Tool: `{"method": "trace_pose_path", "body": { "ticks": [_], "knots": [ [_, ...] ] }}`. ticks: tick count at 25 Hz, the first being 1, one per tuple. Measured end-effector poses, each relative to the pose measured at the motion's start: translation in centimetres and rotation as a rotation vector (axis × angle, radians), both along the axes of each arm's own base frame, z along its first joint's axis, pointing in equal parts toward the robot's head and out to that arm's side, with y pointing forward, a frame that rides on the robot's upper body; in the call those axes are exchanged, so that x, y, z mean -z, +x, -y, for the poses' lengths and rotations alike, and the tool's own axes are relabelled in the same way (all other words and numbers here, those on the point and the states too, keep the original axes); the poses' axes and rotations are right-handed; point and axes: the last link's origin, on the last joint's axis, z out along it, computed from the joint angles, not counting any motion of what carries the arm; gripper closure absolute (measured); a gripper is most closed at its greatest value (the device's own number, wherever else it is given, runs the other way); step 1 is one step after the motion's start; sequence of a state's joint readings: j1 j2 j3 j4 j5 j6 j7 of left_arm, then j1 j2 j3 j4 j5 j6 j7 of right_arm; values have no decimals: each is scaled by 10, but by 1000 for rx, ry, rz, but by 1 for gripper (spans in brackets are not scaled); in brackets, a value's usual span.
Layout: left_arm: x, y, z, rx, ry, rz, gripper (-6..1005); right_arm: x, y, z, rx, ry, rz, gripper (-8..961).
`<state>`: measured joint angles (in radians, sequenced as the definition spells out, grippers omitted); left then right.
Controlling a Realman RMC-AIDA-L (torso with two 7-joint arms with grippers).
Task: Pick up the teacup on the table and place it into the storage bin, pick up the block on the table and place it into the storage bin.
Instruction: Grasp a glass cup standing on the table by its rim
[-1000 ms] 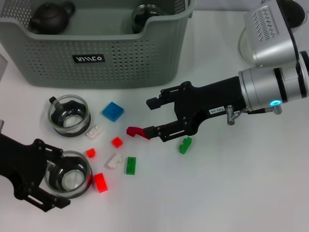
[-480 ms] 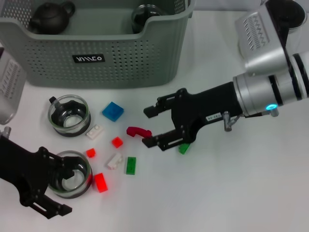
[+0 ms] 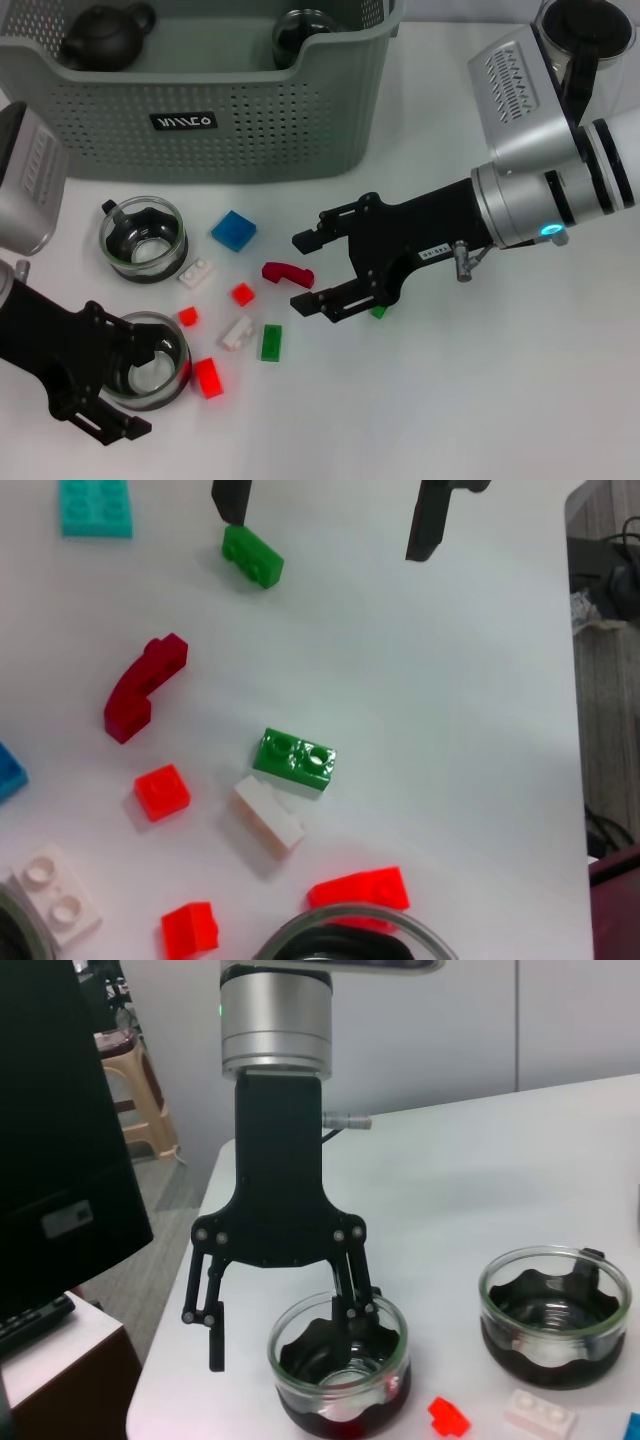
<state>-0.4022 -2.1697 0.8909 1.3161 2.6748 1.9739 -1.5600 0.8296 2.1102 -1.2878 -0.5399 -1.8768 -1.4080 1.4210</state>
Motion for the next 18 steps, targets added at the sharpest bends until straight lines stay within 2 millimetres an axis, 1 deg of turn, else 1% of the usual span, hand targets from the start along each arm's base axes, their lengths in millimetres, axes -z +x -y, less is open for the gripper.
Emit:
{"method": "trace_pose_path", "body": {
  "ticks": [5,14,18],
  "knots": [
    [2,-1,-6,7,-6,-39,177,2,1,-2,0,11,10,186],
    [4,0,-8,18,-12,-57,176,3,2,-4,8,25,18,193],
    [9,4,-10,39,-32,-77,178,3,2,-5,10,28,20,193]
  ]
}}
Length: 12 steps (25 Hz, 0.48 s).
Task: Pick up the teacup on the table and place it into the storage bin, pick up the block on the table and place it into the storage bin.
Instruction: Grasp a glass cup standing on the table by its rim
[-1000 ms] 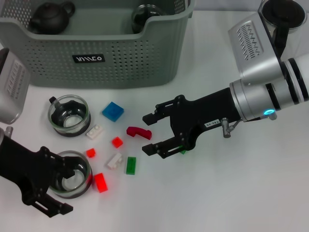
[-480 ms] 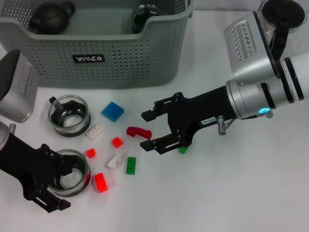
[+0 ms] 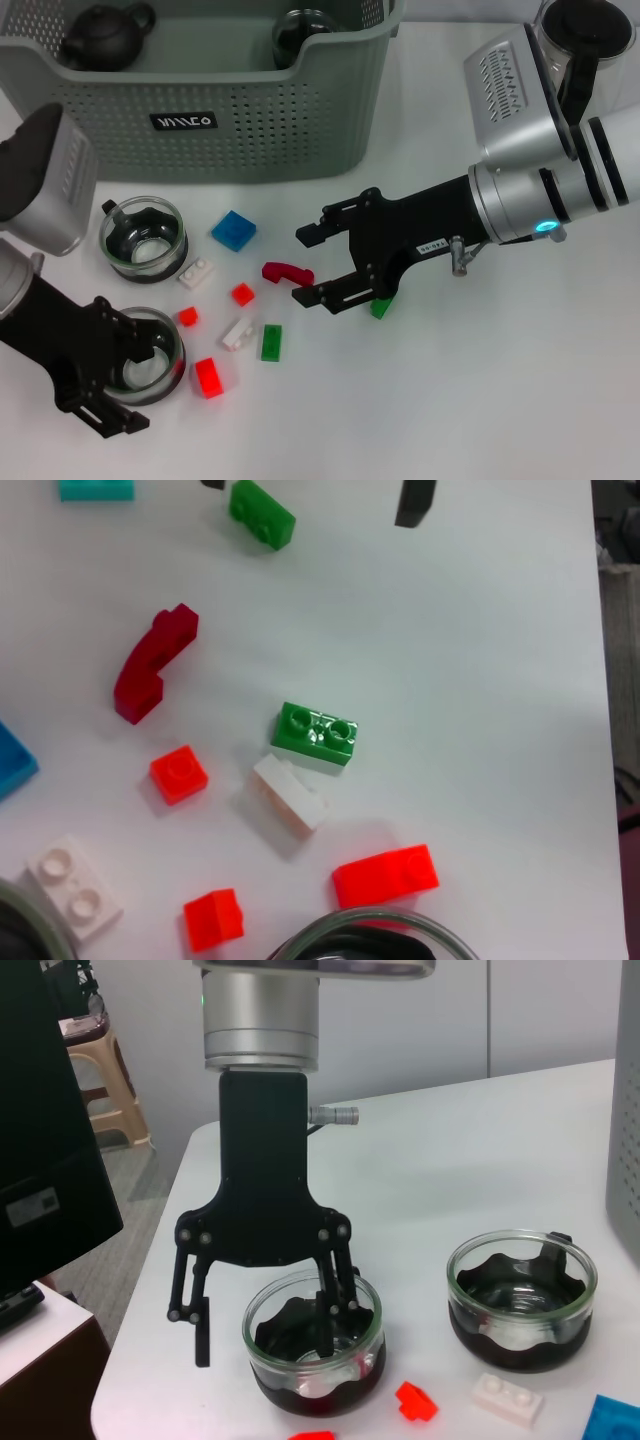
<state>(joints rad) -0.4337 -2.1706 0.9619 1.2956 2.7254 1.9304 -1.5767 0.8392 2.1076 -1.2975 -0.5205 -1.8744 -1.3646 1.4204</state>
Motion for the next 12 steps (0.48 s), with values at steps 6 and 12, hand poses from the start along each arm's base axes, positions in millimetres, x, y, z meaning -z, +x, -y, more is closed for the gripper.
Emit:
{"method": "trace_pose_path", "body": {
  "ticks": [6,12],
  "knots": [
    [6,5,-1,23,-28,-21,195,0,0,-2,4,12,1,193],
    [9,10,-5,56,-41,-35,211,0,1,-3,8,24,5,193]
  ]
}}
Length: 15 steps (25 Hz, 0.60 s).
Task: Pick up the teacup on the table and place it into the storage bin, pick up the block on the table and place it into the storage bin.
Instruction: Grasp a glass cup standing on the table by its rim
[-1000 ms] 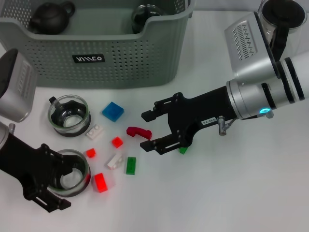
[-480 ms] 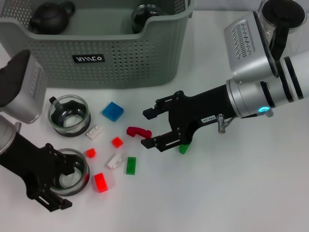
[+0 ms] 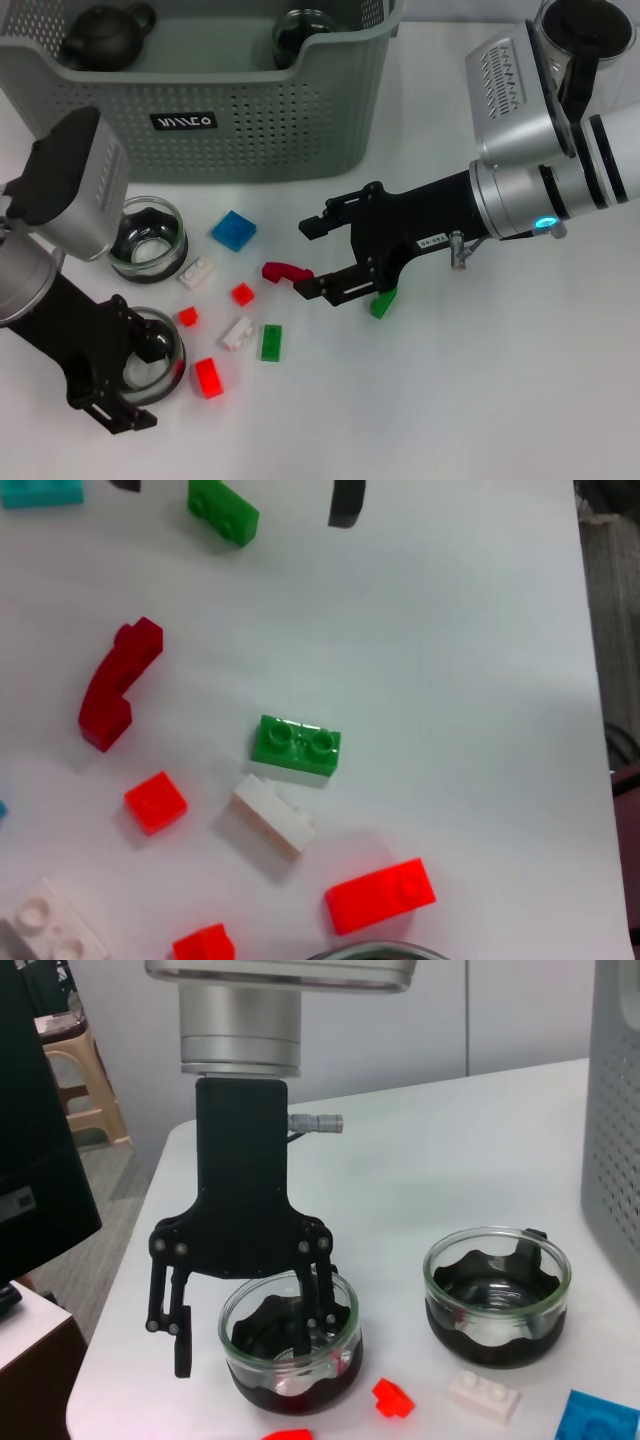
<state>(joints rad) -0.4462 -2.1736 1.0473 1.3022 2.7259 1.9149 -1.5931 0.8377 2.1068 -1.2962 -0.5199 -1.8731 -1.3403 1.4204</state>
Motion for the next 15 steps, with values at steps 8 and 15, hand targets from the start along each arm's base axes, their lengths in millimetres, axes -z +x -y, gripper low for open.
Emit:
{"method": "trace_pose_path", "body": {
  "ticks": [8,15],
  "knots": [
    [1,3,-4,15,0,-4,233,-2,1,-1,5,7,-3,193],
    [2,3,-2,12,-12,-5,238,-3,1,-3,8,21,-3,193]
  ]
}}
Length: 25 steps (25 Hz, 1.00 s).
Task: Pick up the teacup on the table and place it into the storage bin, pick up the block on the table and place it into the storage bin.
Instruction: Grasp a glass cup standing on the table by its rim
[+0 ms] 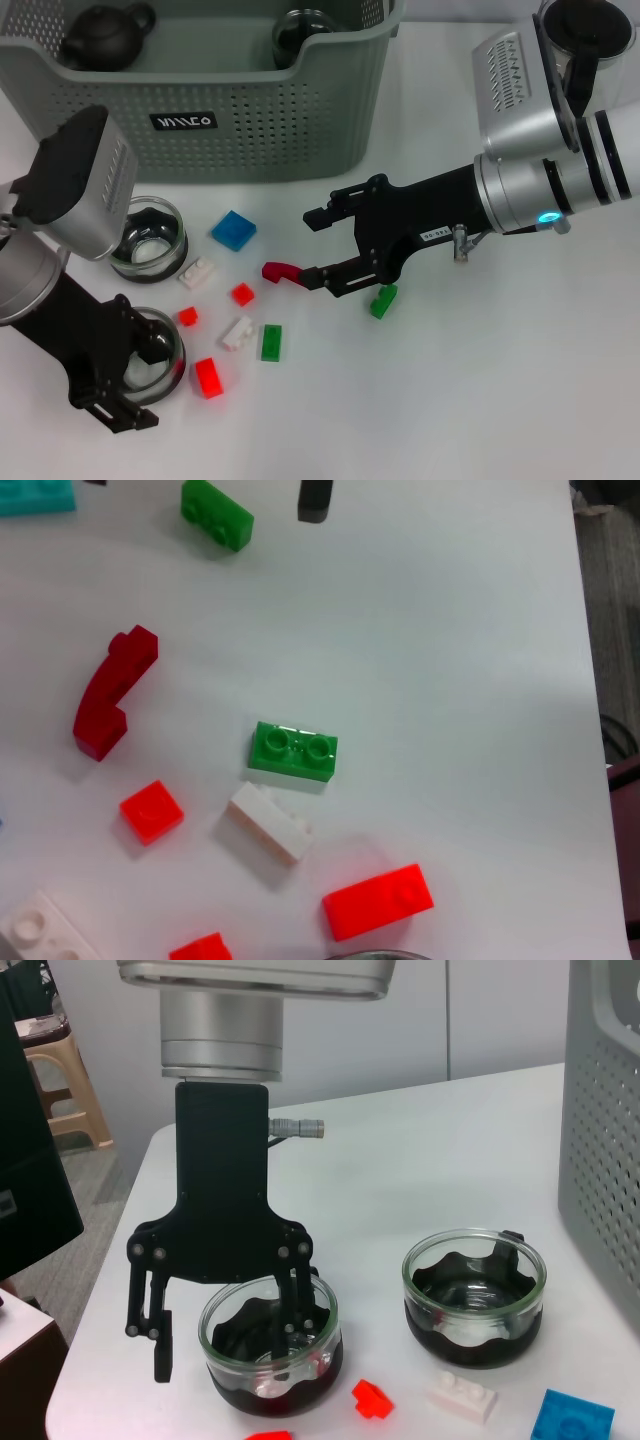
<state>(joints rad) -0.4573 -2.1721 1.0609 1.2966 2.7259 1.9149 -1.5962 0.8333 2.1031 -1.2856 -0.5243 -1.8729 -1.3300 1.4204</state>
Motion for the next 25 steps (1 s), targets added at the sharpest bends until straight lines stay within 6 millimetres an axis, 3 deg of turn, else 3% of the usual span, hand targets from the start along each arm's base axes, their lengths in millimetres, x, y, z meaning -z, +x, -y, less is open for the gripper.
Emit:
{"method": "trace_pose_path", "body": {
  "ticks": [19,25],
  "knots": [
    [2,1,2,-16,-15,-7,339,0,0,-2,-7,13,2,193],
    [2,0,1,-14,-4,-9,541,0,2,-2,-3,17,3,193]
  ]
}}
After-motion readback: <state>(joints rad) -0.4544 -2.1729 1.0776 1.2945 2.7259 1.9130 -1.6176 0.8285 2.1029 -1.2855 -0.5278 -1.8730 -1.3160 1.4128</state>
